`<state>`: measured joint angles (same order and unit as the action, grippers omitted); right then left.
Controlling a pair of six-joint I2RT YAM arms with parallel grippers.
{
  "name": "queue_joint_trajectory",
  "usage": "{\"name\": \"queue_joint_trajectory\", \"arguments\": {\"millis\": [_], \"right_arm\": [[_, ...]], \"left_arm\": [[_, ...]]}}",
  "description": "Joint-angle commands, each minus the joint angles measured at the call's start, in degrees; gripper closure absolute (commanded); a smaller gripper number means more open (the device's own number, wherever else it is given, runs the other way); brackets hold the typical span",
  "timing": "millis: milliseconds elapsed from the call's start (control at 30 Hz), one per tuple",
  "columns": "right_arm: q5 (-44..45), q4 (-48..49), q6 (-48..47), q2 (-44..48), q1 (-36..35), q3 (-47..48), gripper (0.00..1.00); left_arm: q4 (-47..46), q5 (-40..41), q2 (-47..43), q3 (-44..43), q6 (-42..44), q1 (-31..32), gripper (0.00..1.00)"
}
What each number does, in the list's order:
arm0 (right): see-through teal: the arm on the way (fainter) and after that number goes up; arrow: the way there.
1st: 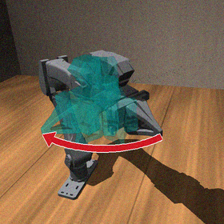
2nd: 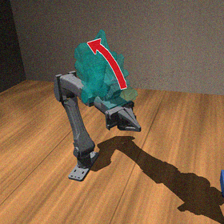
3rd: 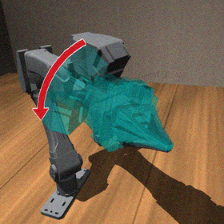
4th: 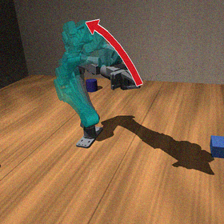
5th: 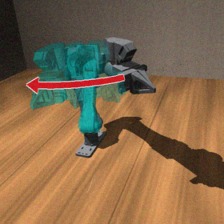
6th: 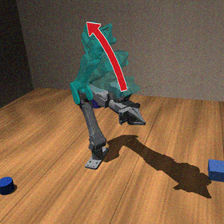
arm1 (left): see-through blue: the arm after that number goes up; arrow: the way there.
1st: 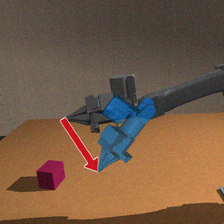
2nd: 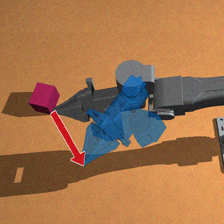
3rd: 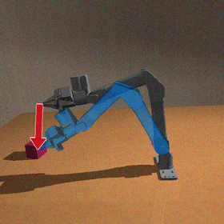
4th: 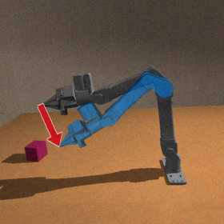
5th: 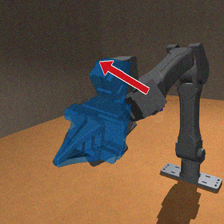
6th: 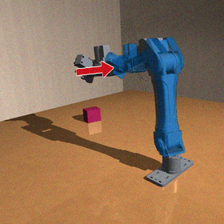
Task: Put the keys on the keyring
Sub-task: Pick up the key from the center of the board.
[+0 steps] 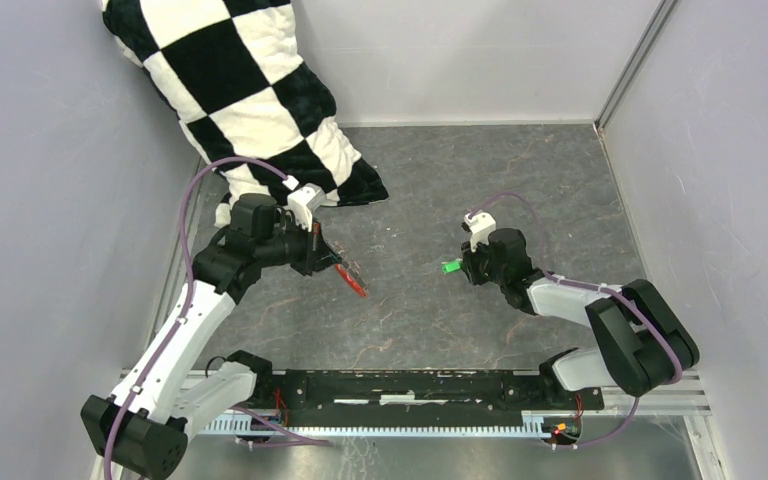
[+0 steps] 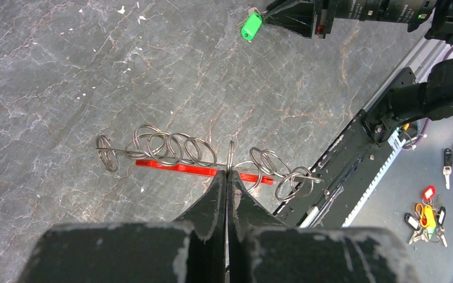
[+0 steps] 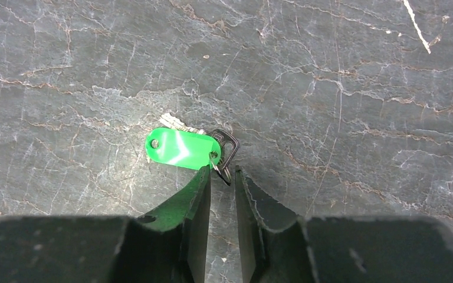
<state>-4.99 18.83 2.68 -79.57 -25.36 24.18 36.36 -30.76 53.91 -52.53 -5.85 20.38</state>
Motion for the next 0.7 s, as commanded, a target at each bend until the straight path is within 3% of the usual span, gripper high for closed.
{"name": "queue_joint_trajectory", "arguments": {"millis": [0,267,667], "right_arm": [[0.4,2.7,-0.8,-0.5,0.5,2.1,0.75],[-2.7,3.8,-1.2,1.3,0.6,1.9,0.99],[-15.4,-1.0,-0.9,10.0,-1.3,5.3,0.99]], "left_arm": [[-1.4,-2.7,-1.3,-1.0,0.4,0.2,0.98],[-1.3,-3.0,-1.7,-0.9,0.3,0.2,0.98],[-1.3,-2.6,-1.3,-0.8,0.7,0.2,0.98]]}}
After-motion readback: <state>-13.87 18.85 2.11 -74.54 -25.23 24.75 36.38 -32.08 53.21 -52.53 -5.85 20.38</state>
